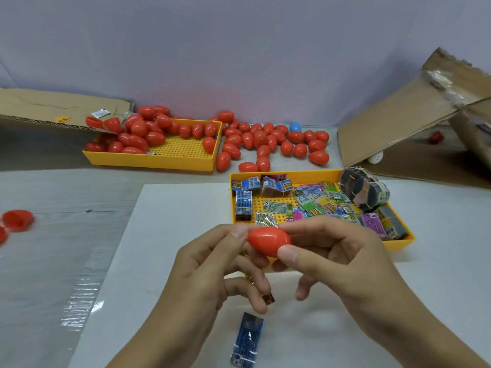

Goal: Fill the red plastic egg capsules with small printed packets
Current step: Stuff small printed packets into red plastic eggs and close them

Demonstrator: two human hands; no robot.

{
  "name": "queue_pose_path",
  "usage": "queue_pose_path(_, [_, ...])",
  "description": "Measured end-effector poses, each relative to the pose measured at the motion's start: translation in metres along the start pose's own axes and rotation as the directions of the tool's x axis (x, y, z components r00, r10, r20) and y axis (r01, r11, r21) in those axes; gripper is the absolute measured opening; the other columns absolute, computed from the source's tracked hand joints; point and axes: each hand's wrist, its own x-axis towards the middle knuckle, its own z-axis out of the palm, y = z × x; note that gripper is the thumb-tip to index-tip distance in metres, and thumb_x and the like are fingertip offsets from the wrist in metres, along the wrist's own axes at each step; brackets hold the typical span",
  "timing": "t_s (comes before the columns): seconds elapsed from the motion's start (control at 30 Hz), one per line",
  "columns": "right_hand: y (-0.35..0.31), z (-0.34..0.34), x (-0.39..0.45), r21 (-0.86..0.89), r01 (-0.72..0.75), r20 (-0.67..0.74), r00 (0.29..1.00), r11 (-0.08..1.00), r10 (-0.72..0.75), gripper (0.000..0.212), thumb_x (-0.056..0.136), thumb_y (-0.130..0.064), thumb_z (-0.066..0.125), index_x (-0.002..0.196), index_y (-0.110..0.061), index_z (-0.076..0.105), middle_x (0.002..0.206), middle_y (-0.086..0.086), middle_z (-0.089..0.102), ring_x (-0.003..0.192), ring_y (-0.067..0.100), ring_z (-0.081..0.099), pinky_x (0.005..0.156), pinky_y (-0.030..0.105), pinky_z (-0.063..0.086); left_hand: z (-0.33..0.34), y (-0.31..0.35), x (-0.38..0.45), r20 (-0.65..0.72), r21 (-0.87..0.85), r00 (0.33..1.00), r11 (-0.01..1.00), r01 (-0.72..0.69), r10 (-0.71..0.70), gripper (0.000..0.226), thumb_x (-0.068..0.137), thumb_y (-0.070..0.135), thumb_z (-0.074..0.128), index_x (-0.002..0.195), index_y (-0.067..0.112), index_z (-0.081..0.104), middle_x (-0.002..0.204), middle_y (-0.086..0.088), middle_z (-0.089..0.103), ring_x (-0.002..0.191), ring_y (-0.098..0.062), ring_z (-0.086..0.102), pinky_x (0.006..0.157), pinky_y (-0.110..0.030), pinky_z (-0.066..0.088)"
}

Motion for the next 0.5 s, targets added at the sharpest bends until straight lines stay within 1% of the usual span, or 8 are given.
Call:
queue_pose_path(0.07, [0.0013,0.0005,-0.0011,-0.035,0.041,-0.004,0.999,0.999,-0.041,0.029,0.069,-0.018,0.08,0.097,-0.022,0.077,0.091,0.008,0.076,0.078,0.027,0.074,0.048,0.028,0.054,-0.0002,0.0003,-0.0003,0.006,0.005,1.0,1.0,0.006,-0.006,0.035,0.082,0.037,0.059,0.091,0.006,0.075,0.07,-0.015,0.062,0.053,-0.027,0.061,0.042,-0.029,0.049])
queue_pose_path(0.17, [0.0043,0.0,-0.0028,-0.114,0.11,-0.01,0.994,0.987,-0.112,0.03,0.069,-0.012,0.082,0.097,-0.024,0.077,0.09,0.006,0.075,0.078,0.023,0.072,0.052,0.029,0.056,-0.0004,0.0014,-0.0003,0.022,0.025,1.0,0.999,0.022,-0.023,0.036,0.082,0.041,0.059,0.093,0.012,0.077,0.069,-0.014,0.062,0.054,-0.027,0.061,0.042,-0.029,0.049])
queue_pose_path(0.23, [0.0054,-0.0005,-0.0036,-0.166,0.157,0.021,0.988,0.974,-0.156,0.032,0.071,-0.01,0.081,0.098,-0.027,0.076,0.093,0.005,0.073,0.084,0.024,0.071,0.057,0.03,0.058,-0.0002,0.0023,-0.0008,0.021,0.045,1.0,0.999,0.022,-0.023,0.035,0.081,0.046,0.064,0.093,0.016,0.077,0.065,-0.014,0.062,0.053,-0.027,0.061,0.042,-0.029,0.049])
queue_pose_path(0.3, [0.0064,-0.0008,-0.0039,-0.201,0.212,0.059,0.977,0.956,-0.204,0.032,0.074,-0.009,0.08,0.099,-0.028,0.075,0.1,0.003,0.072,0.095,0.026,0.069,0.065,0.032,0.06,0.0,0.0026,-0.0013,0.009,0.059,1.0,0.998,-0.012,0.011,0.033,0.076,0.047,0.072,0.09,0.017,0.077,0.063,-0.013,0.063,0.051,-0.026,0.061,0.043,-0.028,0.049])
queue_pose_path(0.4, [0.0067,0.0002,-0.0045,-0.175,0.263,0.091,0.964,0.949,-0.25,0.029,0.076,-0.012,0.077,0.101,-0.026,0.074,0.107,0.004,0.069,0.104,0.028,0.067,0.073,0.032,0.06,0.0002,0.0018,-0.0019,-0.012,0.075,0.997,0.994,-0.081,0.082,0.033,0.069,0.042,0.074,0.089,0.015,0.076,0.071,-0.014,0.066,0.05,-0.027,0.063,0.045,-0.029,0.051])
queue_pose_path(0.5, [0.0055,0.0004,-0.0046,-0.125,0.25,0.057,0.968,0.96,-0.244,0.026,0.078,-0.014,0.072,0.102,-0.024,0.072,0.108,0.005,0.069,0.1,0.026,0.068,0.069,0.029,0.058,-0.0009,0.0025,-0.0024,-0.006,0.081,0.991,0.988,-0.135,0.136,0.029,0.069,0.036,0.076,0.091,0.016,0.075,0.078,-0.015,0.068,0.054,-0.028,0.066,0.049,-0.031,0.054])
